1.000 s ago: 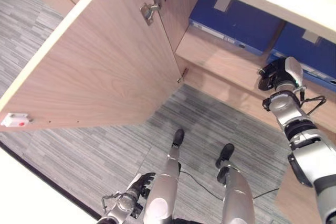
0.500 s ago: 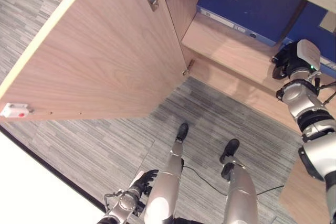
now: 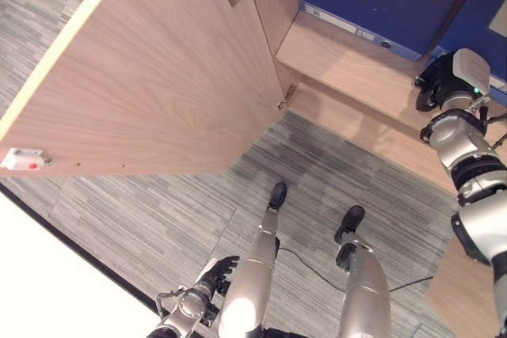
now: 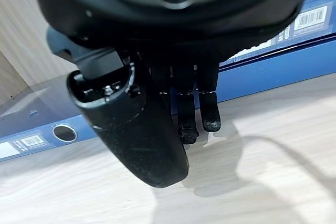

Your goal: Put the empty folder in the office cabinet

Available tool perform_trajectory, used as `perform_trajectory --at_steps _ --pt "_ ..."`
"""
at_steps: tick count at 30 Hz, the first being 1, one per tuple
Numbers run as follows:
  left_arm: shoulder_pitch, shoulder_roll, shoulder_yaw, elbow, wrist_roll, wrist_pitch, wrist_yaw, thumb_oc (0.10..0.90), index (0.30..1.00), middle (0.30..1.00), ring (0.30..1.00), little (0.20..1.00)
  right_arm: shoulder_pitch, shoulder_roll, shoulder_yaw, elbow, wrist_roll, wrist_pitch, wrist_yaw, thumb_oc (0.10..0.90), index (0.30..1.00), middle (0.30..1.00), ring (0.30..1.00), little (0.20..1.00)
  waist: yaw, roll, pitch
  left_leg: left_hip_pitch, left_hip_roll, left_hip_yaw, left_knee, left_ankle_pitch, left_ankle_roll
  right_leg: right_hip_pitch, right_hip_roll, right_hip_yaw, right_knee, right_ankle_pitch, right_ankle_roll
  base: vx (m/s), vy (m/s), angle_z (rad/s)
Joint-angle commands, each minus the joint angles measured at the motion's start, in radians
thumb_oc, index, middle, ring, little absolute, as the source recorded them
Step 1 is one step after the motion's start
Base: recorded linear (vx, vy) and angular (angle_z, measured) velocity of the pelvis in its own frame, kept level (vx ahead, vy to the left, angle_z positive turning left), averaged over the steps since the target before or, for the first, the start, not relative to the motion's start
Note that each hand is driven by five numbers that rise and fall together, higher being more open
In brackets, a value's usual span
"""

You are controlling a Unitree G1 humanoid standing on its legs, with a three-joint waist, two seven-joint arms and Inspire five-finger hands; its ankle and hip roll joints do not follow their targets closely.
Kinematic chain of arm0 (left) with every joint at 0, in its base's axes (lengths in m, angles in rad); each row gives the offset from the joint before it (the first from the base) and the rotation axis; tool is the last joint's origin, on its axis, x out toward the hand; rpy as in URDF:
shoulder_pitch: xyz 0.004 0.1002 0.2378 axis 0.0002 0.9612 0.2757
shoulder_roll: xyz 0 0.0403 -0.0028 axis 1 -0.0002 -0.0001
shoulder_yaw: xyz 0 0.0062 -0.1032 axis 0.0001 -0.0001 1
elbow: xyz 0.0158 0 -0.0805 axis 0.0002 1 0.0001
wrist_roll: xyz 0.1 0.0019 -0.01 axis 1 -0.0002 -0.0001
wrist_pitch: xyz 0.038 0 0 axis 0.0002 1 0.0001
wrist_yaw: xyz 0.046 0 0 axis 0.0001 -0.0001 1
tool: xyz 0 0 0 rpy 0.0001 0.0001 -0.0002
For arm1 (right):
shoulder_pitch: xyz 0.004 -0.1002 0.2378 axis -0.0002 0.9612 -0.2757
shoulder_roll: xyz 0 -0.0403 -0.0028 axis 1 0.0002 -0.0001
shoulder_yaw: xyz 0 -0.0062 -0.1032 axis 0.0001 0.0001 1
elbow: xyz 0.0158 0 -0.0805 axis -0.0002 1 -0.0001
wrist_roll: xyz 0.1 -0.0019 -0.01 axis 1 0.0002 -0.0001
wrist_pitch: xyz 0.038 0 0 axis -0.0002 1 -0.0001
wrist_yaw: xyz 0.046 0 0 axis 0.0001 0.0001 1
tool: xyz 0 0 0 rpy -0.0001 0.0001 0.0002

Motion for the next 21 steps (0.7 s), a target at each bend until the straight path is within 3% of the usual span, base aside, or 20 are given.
perform_trajectory --at_steps 1,8,9,10,12,16,21 --pt "0.053 0.051 -0.011 0.043 -0.007 0.006 0.012 0.800 0.900 0.900 0.900 0.900 -0.160 -0.149 0.013 -0.067 -0.012 -0.023 -0.108 0.400 0.300 0.300 0.300 0.300 0.014 -0.007 -0.063 0.017 0.008 -0.013 0.014 -0.091 0.001 0.073 -0.036 0.050 0.029 -0.095 0.083 0.00 0.000 0.00" --pt "-0.001 0.012 0.032 0.074 -0.021 0.014 0.025 0.800 0.900 0.900 0.900 0.900 0.070 -0.063 -0.162 -0.276 0.016 -0.049 -0.147 0.400 0.300 0.300 0.300 0.300 -0.010 -0.040 -0.087 0.042 0.012 -0.008 0.027 -0.111 0.005 0.124 -0.034 0.045 0.004 -0.092 0.081 0.00 0.006 0.01" --pt "-0.004 0.003 0.039 0.078 -0.020 0.018 0.023 0.800 0.900 0.900 0.900 0.900 0.136 -0.041 -0.199 -0.326 0.019 -0.058 -0.151 0.499 0.448 0.448 0.448 0.448 -0.015 -0.049 -0.095 0.053 0.014 -0.008 0.027 -0.116 0.007 0.138 -0.033 0.044 -0.002 -0.091 0.081 0.03 0.016 0.00" --pt "-0.006 -0.003 0.047 0.082 -0.012 0.021 0.024 0.800 0.900 0.900 0.900 0.900 0.199 -0.025 -0.227 -0.374 0.012 -0.065 -0.145 0.800 0.900 0.900 0.900 0.900 -0.020 -0.056 -0.101 0.061 0.014 -0.007 0.029 -0.121 0.008 0.150 -0.032 0.042 -0.006 -0.091 0.081 0.04 0.011 -0.01" --pt "-0.008 -0.008 0.054 0.084 -0.006 0.023 0.023 0.800 0.900 0.900 0.900 0.900 0.258 -0.011 -0.254 -0.423 0.011 -0.074 -0.139 0.800 0.900 0.900 0.900 0.900 -0.026 -0.063 -0.104 0.071 0.014 -0.007 0.029 -0.126 0.009 0.164 -0.031 0.042 -0.012 -0.089 0.080 0.00 0.000 0.00" --pt "0.003 -0.036 0.083 0.098 0.019 0.035 0.016 0.800 0.900 0.900 0.900 0.900 0.545 0.100 -0.338 -0.587 -0.016 -0.112 -0.120 0.800 0.900 0.900 0.900 0.900 -0.057 -0.096 -0.137 0.131 0.023 0.001 0.019 -0.136 0.015 0.236 -0.026 0.040 -0.059 -0.067 0.085 0.06 0.038 -0.03" --pt "0.005 -0.067 0.150 0.126 0.033 0.049 0.015 0.800 0.900 0.900 0.900 0.900 0.860 0.199 -0.409 -0.745 -0.014 -0.146 -0.049 0.800 0.900 0.900 0.900 0.900 -0.119 -0.140 -0.194 0.229 0.035 0.031 -0.005 -0.153 0.026 0.331 -0.025 0.049 -0.115 -0.049 0.095 0.08 0.078 -0.10"
